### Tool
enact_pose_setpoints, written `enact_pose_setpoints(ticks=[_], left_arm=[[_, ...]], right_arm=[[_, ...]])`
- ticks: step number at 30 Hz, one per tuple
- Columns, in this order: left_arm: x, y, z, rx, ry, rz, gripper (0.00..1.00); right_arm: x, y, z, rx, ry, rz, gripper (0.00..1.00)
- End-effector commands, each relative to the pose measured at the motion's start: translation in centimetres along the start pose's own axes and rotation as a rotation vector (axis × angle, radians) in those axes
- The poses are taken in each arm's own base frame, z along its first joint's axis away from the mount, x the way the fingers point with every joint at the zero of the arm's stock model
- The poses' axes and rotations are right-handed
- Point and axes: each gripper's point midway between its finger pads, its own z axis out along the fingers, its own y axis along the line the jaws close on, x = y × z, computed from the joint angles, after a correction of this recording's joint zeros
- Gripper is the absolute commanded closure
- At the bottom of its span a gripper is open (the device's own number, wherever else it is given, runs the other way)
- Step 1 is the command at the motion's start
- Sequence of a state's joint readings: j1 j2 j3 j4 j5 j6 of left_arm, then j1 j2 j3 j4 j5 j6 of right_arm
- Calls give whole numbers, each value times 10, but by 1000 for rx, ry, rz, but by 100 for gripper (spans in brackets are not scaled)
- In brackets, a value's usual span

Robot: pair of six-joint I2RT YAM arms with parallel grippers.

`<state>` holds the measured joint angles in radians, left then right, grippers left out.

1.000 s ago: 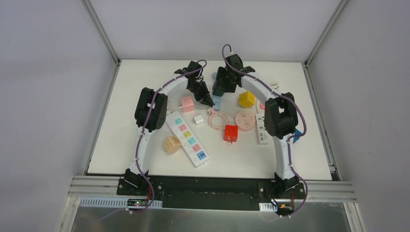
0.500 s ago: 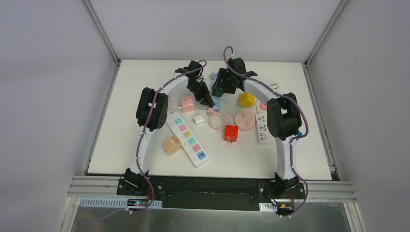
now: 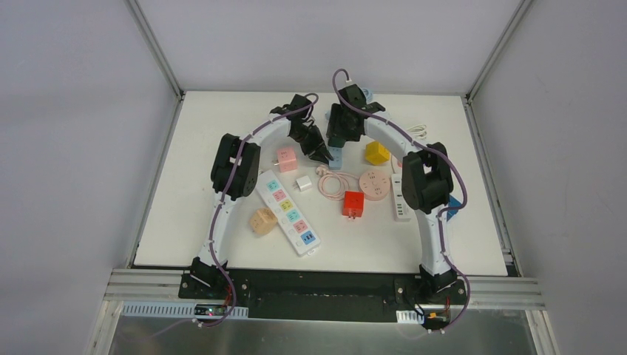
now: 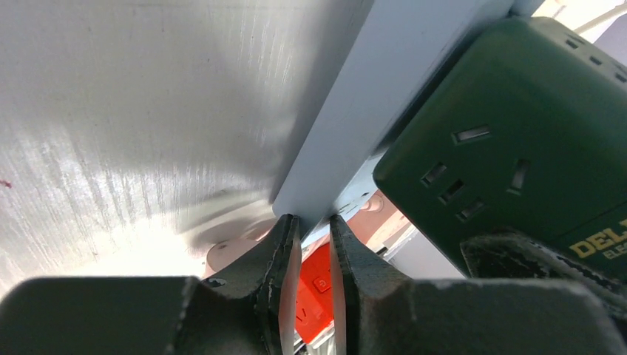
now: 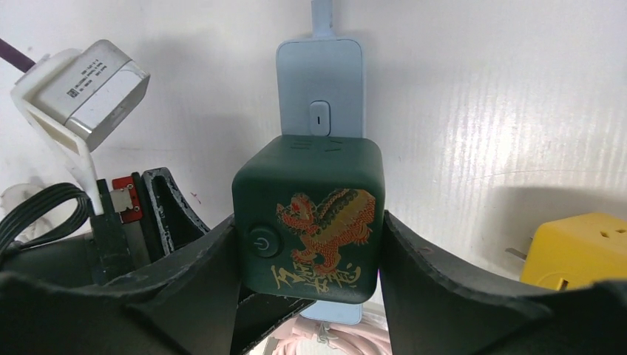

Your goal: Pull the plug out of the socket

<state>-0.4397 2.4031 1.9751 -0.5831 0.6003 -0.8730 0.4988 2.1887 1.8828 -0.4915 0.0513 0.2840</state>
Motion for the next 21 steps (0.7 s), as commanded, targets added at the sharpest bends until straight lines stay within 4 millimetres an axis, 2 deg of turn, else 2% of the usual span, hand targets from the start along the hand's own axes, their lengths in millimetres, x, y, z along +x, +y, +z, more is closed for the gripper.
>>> enact_pose_setpoints(ticks=[1,3,6,7,15,18,21], left_arm=[[-14,21,28,-47,-64,-4,83],[-13,21,28,-48,-62,-9,84],[-12,23,27,-59,-62,-14,84],[-11,25,28,-64,-62,-18,85],[-9,26,28,-80,-57,-43,87],[-9,24,28,-92,-56,-33,87],[-8,23,29,-92,-51,-26,87]], right_arm=[[-14,38,-26,-43,-51,-19,57],[-16,36,-25,-8,-57,-52,67],[-19,33,-25,76,-78,-119,93],[-21,32,-25,100,-87,-138,98],[-22,25,-29,217,-116,-225,100],[-28,39,-40,144,-117,-193,100],[-37,61,-61,18,-109,-136,100]])
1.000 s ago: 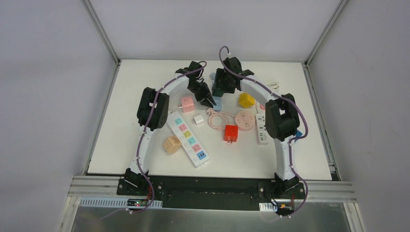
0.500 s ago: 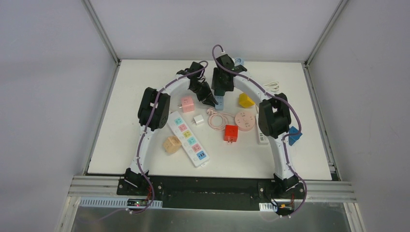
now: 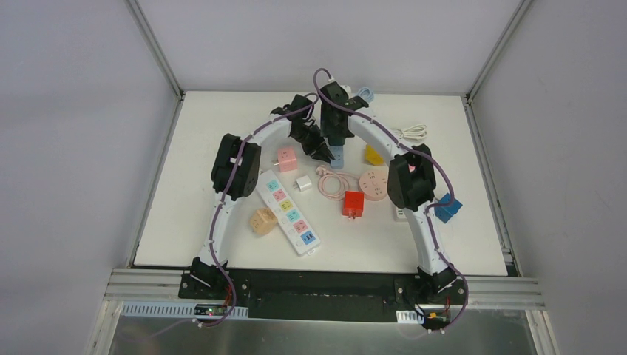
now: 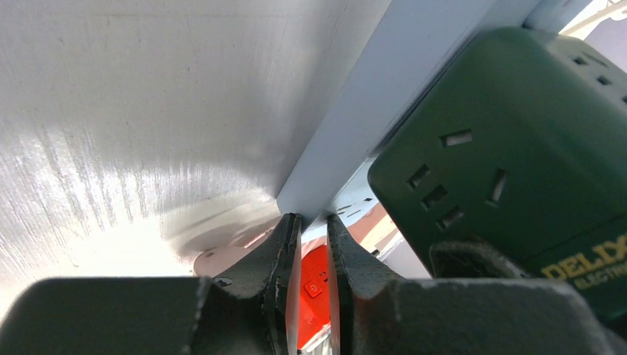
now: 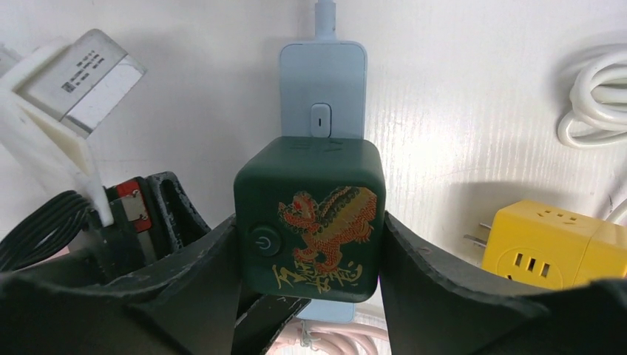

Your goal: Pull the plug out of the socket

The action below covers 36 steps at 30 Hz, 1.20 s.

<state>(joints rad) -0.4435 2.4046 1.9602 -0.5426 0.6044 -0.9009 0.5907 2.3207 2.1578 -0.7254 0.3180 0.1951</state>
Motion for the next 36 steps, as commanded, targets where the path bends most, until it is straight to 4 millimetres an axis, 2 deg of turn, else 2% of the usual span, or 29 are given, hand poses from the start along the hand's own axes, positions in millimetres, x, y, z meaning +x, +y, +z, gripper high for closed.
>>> enact_pose_setpoints(ticks=[1,5,8,12,14,19,22,24,26,32,34,36], left_arm=[[-7,26,25,-109,-44,-14,87],[-8,24,26,-103,-43,-15,87],[-8,23,27,-101,-45,-16,86],[-10,22,28,-93,-46,-18,85],[-11,21,29,-87,-49,-19,83],[-17,4,38,38,-68,-34,65],[-19,-4,41,93,-87,-37,59],[-21,-7,41,105,-100,-27,58],[-22,-5,41,91,-112,-24,61],[-20,0,43,49,-148,-9,73],[-19,0,43,38,-150,-2,75],[-17,2,43,22,-144,0,77]], right_arm=[[-47,40,-75,-242,-74,83,100],[-54,51,-97,-395,-20,175,100],[-53,50,-96,-438,17,228,100],[-43,48,-89,-456,51,269,100],[-33,46,-80,-410,31,231,100],[-13,28,-49,-164,-48,46,100],[-5,18,-37,-98,-51,2,100],[-4,18,-36,-100,-49,-5,100],[-7,24,-43,-150,-28,31,100],[-51,59,-104,-415,28,222,100],[-56,60,-114,-459,50,273,100],[-58,54,-114,-479,79,321,100]])
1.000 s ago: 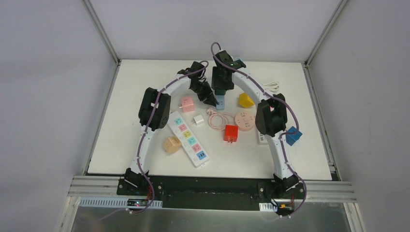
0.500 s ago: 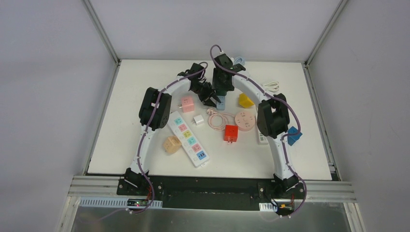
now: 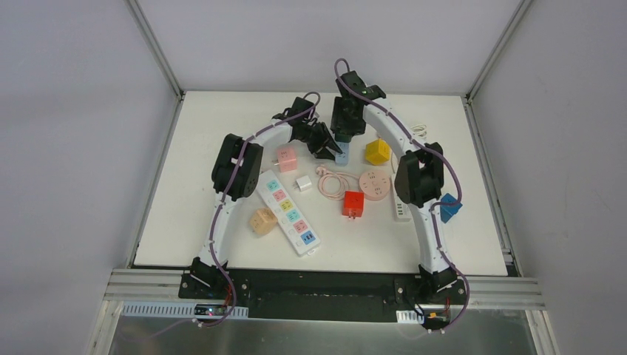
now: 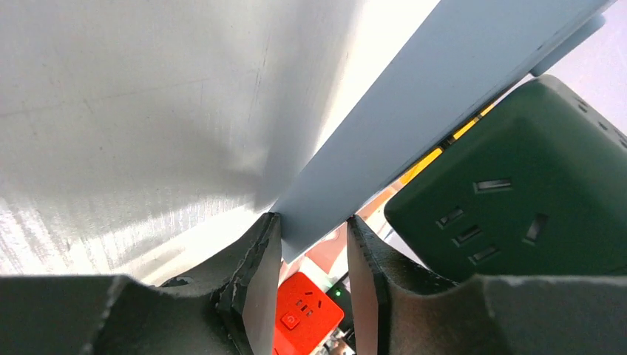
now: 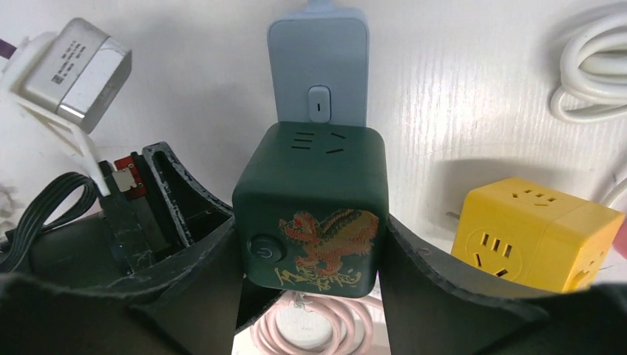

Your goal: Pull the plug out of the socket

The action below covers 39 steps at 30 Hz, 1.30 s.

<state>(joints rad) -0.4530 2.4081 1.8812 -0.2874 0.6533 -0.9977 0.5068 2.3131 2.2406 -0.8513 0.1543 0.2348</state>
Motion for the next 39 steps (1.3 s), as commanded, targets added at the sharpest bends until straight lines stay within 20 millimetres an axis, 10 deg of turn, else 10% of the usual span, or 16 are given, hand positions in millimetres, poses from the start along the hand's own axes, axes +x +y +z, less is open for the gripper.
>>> enact_pose_setpoints(ticks=[1,13,28,39], left_arm=[[-6,30,24,-131,-106,3,77],[0,30,28,-132,-59,-29,80],[-1,29,28,-139,-47,-32,81],[-1,31,25,-192,-39,-52,81]], right_arm=[[-30,83,-95,-407,-8,201,100],[-10,19,-34,33,-202,-207,100],[-18,56,-60,-535,-1,187,100],[-16,37,-46,-127,-247,-141,100]])
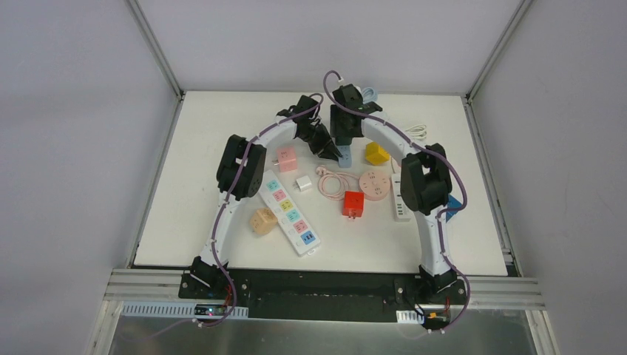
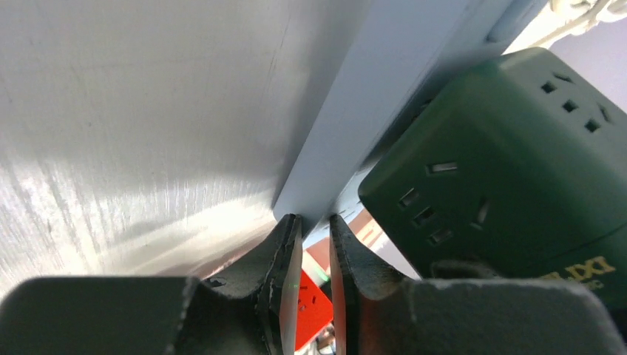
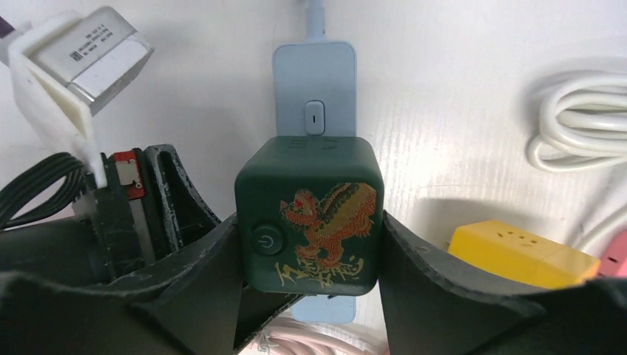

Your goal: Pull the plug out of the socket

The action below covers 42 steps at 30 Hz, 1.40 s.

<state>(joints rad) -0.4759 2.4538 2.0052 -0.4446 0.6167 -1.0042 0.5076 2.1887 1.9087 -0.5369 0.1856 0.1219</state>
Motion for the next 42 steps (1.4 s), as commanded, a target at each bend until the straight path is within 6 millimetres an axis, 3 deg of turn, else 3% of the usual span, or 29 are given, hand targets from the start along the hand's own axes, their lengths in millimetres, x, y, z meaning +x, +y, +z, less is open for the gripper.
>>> enact_pose_setpoints(ticks=[1,6,15,19,22,24,28,36,42], left_arm=[[-9,31,23,-113,-59,-25,81],[-9,29,25,-99,-54,-36,81],[-10,29,24,-101,-57,-28,81],[-9,29,24,-99,-52,-21,81],[-8,29,25,-95,-46,-18,79],[-8,29,25,-91,-42,-18,77],[-6,28,26,-83,-30,-28,70],[-4,29,28,-86,-24,-49,68],[-4,29,27,-85,-24,-53,71]], right_arm=[[-38,51,-68,-130,-148,-28,100],[-54,72,-98,-364,-47,146,100],[-51,62,-97,-596,164,502,100],[-43,61,-93,-642,196,516,100],[-40,60,-83,-479,134,534,100],[-26,43,-68,-286,48,278,100],[-15,23,-51,-29,17,131,100],[-19,17,-58,145,49,88,100],[-25,25,-70,79,34,118,100]])
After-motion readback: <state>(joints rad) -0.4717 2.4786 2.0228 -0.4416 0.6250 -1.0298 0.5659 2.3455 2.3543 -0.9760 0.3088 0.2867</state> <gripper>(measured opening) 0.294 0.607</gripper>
